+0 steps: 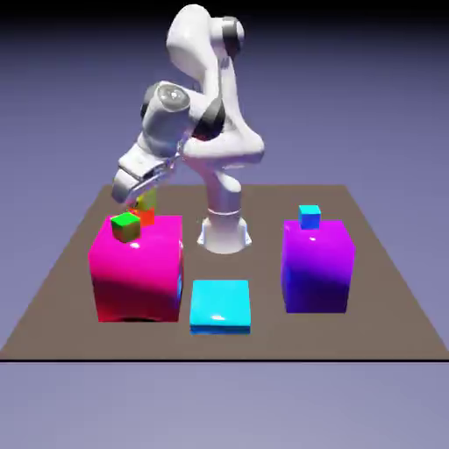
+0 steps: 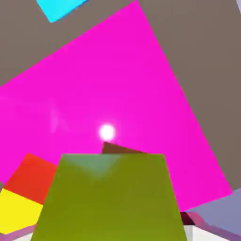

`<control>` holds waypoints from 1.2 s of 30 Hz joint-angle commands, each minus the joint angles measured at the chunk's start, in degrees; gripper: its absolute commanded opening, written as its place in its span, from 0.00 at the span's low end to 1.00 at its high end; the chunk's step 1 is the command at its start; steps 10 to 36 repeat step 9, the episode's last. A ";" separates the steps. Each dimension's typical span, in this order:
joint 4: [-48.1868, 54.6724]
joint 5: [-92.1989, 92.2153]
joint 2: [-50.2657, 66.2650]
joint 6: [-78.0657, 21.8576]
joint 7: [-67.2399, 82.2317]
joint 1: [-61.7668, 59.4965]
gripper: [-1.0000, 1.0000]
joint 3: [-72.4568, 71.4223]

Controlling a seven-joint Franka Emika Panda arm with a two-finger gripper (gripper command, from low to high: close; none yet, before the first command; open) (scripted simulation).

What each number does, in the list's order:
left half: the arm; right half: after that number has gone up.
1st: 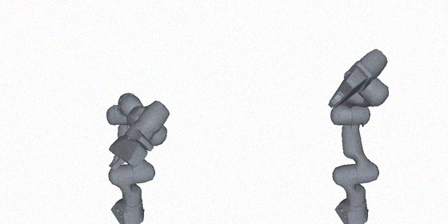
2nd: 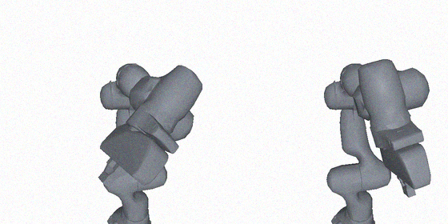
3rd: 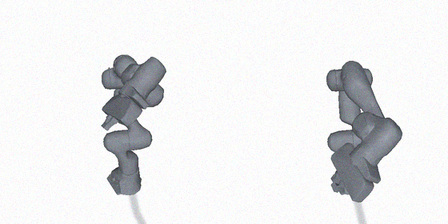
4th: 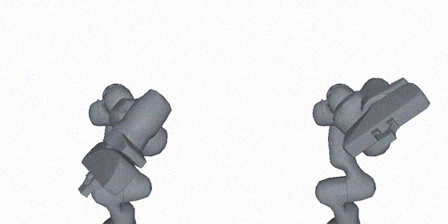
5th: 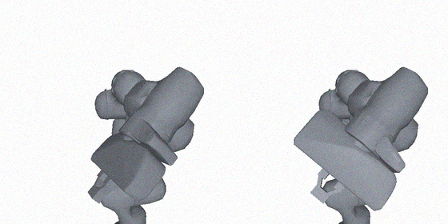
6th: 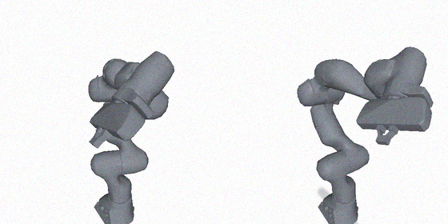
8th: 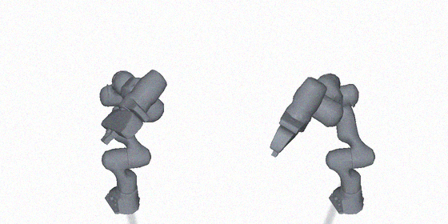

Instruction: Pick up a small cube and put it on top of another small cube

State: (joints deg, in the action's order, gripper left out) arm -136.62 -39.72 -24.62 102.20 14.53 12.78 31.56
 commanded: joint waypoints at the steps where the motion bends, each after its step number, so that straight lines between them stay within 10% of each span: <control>1: 0.00 -0.08 0.00 0.06 -0.02 0.00 0.00 0.00; 6: -6.29 -3.52 3.57 10.56 -1.64 -1.67 0.00 4.46; 7: -6.29 -3.52 3.57 10.56 -1.64 -1.67 1.00 4.46; 36: -4.80 -2.71 2.73 8.07 -1.26 -1.27 1.00 3.40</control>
